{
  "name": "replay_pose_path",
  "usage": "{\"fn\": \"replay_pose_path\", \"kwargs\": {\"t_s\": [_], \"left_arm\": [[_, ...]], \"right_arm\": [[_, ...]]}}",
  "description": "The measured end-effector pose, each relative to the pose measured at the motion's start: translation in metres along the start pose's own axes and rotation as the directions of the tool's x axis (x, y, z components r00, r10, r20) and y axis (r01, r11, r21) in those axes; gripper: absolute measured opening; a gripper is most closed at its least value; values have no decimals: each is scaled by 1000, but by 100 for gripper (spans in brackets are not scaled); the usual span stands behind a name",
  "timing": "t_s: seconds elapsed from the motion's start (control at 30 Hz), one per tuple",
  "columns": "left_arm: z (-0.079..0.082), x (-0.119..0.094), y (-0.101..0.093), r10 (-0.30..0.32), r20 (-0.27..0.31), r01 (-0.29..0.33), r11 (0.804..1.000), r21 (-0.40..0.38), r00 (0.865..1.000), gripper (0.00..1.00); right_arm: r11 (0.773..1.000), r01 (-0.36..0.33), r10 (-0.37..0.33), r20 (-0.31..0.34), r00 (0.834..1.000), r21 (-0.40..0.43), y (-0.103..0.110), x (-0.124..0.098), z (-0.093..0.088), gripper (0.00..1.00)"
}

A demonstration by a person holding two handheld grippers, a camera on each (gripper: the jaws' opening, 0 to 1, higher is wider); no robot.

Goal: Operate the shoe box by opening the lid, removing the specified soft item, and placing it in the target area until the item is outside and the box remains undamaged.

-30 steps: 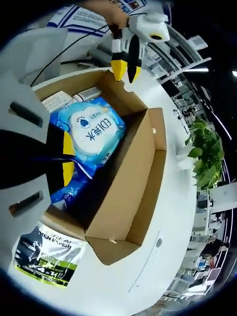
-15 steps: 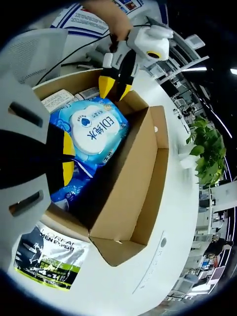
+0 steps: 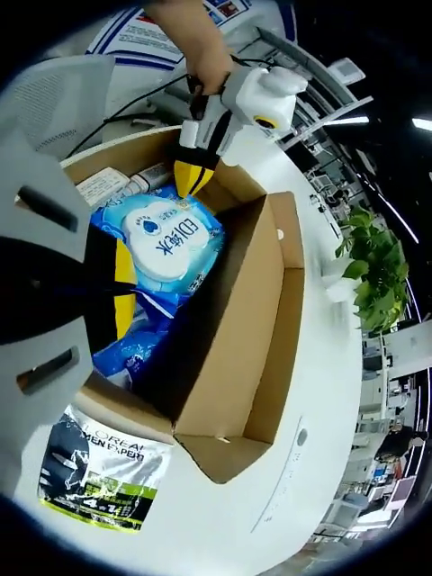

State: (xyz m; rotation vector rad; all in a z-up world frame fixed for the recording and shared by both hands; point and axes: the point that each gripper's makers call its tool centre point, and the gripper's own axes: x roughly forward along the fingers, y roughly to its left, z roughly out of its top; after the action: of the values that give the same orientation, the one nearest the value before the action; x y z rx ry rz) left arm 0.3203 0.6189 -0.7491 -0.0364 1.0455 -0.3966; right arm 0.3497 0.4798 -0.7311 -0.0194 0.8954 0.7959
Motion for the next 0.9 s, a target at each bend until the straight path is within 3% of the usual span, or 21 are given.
{"fn": "replay_pose_path", "kwargs": {"t_s": [0.53, 0.9], "left_arm": [[8, -19, -5, -19, 94, 24, 998, -57, 995, 0], [27, -47, -19, -44, 177, 55, 997, -54, 983, 0]], "right_arm": [[997, -21, 14, 101, 995, 71, 8, -14, 16, 0], [986, -55, 29, 162, 986, 159, 5, -32, 34, 0]]}}
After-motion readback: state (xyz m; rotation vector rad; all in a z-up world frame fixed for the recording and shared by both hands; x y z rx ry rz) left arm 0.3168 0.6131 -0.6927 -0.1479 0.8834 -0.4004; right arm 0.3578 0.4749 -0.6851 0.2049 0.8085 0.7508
